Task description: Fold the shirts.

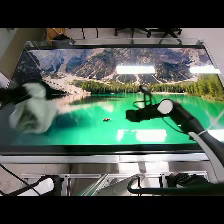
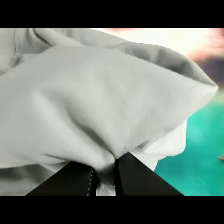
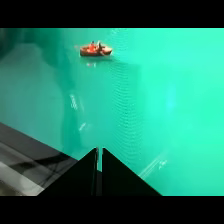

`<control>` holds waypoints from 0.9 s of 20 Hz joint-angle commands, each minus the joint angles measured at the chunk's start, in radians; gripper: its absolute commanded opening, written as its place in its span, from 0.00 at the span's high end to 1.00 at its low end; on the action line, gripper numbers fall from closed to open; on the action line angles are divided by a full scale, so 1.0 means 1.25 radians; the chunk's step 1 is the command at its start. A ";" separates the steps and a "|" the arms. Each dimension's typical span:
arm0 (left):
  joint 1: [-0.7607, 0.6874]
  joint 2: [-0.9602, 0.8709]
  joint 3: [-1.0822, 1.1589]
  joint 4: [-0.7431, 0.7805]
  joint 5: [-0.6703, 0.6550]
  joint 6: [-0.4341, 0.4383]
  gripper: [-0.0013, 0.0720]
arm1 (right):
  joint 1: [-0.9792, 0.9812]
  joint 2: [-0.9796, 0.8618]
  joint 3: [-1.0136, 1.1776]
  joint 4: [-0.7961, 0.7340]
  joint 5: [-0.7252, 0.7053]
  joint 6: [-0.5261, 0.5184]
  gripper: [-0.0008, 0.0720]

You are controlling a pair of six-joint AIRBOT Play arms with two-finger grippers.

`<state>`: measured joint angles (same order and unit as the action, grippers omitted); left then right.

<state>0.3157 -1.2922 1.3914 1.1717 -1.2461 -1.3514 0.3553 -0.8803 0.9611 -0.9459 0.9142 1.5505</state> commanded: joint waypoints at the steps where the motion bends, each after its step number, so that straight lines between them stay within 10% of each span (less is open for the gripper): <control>1: -0.245 0.016 0.032 -0.093 -0.017 0.019 0.97 | -0.088 0.059 0.027 -0.003 0.042 -0.008 0.91; 10: -0.637 -0.226 0.033 -0.102 -0.016 0.000 0.95 | -0.183 0.078 0.027 -0.015 0.143 -0.017 0.89; 11: -0.642 -0.244 0.042 -0.102 -0.016 0.000 0.70 | -0.183 0.078 0.027 -0.015 0.142 -0.017 0.75; 12: -0.636 -0.262 0.069 -0.101 -0.035 -0.012 0.02 | -0.188 0.078 0.027 -0.015 0.136 -0.017 0.45; 18: -0.407 -0.229 0.204 0.052 -0.211 -0.029 0.02 | -0.302 0.046 0.027 -0.014 0.117 -0.058 0.38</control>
<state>-0.3195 -1.6032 1.6085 1.1324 -1.4223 -1.3792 0.0380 -0.7986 0.9947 -0.9642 1.0611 1.5093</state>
